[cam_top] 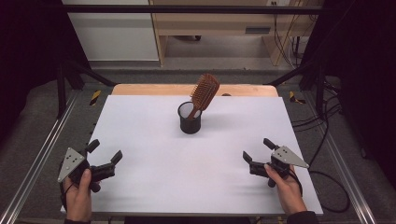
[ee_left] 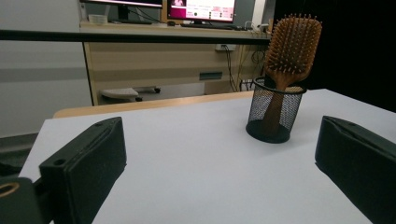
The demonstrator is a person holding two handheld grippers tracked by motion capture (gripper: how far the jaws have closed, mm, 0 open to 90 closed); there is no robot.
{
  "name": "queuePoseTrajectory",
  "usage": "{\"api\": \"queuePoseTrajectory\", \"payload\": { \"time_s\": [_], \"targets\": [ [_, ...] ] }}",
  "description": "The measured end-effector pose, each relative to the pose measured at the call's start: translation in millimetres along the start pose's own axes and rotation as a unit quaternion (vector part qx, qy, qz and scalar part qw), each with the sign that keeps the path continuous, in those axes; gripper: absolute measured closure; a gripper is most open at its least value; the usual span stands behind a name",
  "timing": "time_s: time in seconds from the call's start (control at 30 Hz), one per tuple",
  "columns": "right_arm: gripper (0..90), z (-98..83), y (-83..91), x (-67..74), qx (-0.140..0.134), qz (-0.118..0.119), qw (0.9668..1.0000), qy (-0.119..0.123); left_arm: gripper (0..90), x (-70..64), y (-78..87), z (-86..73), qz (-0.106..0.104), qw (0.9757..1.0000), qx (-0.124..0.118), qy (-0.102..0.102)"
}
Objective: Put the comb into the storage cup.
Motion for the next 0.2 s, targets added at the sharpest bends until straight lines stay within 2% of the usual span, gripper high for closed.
{"api": "queuePoseTrajectory", "payload": {
  "time_s": [0.1,0.2],
  "targets": [
    [4.2,0.8,-1.7,3.1,-0.002,0.006,1.0000,0.006,2.3,0.9,0.2,0.4,0.000,0.9999,-0.006,0.009],
    [4.2,1.3,-1.6,5.3,-0.002,0.011,0.9999,0.012,2.3,1.3,0.4,0.3,0.003,0.9999,-0.007,0.009]
  ]
}}
Point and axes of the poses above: each handheld gripper's, and its own axes: y roughly backward along the jaws, z roughly out of its top, x roughly to its left, the point moved 4 cm from there along -y, roughly forward along the jaws, and after that the axes turned 7 degrees about y, right-handed, at the moved point
